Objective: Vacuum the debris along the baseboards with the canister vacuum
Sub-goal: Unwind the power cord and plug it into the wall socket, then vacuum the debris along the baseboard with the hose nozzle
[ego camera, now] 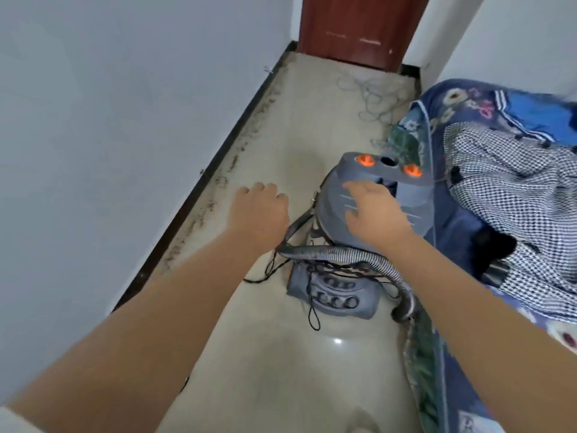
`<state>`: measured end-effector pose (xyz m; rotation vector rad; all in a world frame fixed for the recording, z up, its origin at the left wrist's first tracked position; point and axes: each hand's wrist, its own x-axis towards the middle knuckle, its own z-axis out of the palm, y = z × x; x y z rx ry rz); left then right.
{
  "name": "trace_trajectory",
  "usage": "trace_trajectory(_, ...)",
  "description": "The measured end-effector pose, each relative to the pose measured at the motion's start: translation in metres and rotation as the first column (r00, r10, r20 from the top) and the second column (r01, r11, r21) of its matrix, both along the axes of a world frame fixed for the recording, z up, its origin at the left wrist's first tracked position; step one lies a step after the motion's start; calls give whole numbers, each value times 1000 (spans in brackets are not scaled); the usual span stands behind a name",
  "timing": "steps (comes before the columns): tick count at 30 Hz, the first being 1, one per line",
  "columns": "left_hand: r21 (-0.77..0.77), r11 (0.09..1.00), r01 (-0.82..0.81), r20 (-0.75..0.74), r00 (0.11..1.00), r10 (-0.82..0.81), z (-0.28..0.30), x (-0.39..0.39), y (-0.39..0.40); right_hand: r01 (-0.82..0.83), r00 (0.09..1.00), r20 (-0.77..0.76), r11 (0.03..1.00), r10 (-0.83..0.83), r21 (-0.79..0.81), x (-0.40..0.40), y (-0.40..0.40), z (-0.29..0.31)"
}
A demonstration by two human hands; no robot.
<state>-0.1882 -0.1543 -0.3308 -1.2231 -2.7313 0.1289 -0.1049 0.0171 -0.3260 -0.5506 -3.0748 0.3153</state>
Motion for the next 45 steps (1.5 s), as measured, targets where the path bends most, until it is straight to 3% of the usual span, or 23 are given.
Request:
trace_trajectory(3, 120, 987, 107, -49, 994, -102, 0, 28, 74, 87, 996, 0, 996, -87, -8, 47, 75, 5)
trace_trajectory(7, 98, 990, 102, 1, 995, -102, -13, 56, 152, 158, 987, 16, 987, -158, 6, 95, 160, -5)
trace_trajectory(10, 97, 994, 57, 65, 996, -63, -20, 75, 201, 161, 985, -73, 987, -159, 22, 116, 208, -14)
trace_trajectory(13, -36, 999, 25, 116, 993, -20, -30, 89, 234, 149, 987, -57, 989, -147, 22, 119, 235, -28)
trace_trajectory(20, -56, 998, -20, 187, 982, 30, -60, 62, 272, 58, 997, -55, 998, -59, -10, 78, 280, -57)
trace_trajectory(25, -95, 995, -14, 250, 968, 37, -75, 20, 301, 149, 978, -140, 988, -152, -34, 57, 332, -79)
trace_trajectory(30, -121, 993, -17, 338, 939, 57, -102, -7, 331, 158, 983, -88, 986, -162, -53, 37, 360, -112)
trace_trajectory(34, -17, 1000, -13, 372, 928, 18, -125, -19, 357, 177, 984, 1, 978, -178, -112, 17, 380, -136)
trace_trajectory(36, -36, 999, 6, 398, 917, 9, -130, -21, 358, 106, 994, 26, 986, -103, -126, 10, 380, -139)
trace_trajectory(39, -19, 1000, 12, 459, 888, -2, -140, -27, 360, -55, 998, -12, 988, 53, -146, -2, 376, -152)
trace_trajectory(45, 70, 997, -31, 411, 911, 0, -158, -16, 358, 55, 971, -214, 969, -108, -239, 42, 349, -194)
